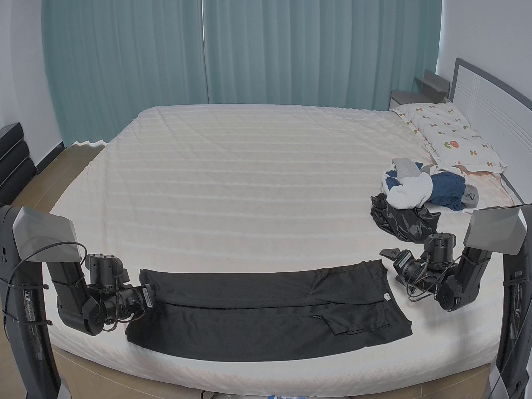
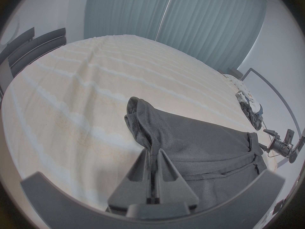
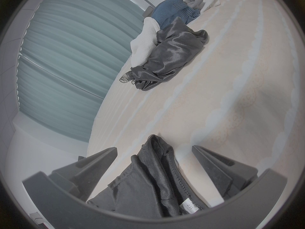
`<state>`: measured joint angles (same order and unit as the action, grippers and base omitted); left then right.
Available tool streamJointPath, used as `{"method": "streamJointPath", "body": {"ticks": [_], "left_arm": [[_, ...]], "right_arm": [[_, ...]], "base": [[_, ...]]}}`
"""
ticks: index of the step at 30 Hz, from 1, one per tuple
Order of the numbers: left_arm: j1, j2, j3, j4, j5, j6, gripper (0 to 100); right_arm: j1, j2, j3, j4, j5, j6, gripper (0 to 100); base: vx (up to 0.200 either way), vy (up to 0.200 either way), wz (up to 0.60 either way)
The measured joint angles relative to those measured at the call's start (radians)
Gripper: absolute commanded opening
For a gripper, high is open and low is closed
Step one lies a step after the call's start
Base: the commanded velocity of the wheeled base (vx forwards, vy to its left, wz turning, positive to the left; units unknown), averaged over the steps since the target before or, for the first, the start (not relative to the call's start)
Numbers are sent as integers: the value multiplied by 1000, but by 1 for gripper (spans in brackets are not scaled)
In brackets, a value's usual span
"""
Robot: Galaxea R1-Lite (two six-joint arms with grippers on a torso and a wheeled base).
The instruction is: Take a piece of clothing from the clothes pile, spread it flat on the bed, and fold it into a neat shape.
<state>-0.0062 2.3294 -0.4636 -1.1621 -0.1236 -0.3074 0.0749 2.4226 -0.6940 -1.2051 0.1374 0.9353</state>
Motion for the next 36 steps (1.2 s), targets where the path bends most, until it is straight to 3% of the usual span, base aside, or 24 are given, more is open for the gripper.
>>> {"method": "streamJointPath", "body": {"ticks": [36], "left_arm": [[7, -1, -44, -1, 27, -16, 0]], "right_arm": [[0, 2, 2, -14, 0, 2, 100]], "base": [[-17, 0, 0]]}}
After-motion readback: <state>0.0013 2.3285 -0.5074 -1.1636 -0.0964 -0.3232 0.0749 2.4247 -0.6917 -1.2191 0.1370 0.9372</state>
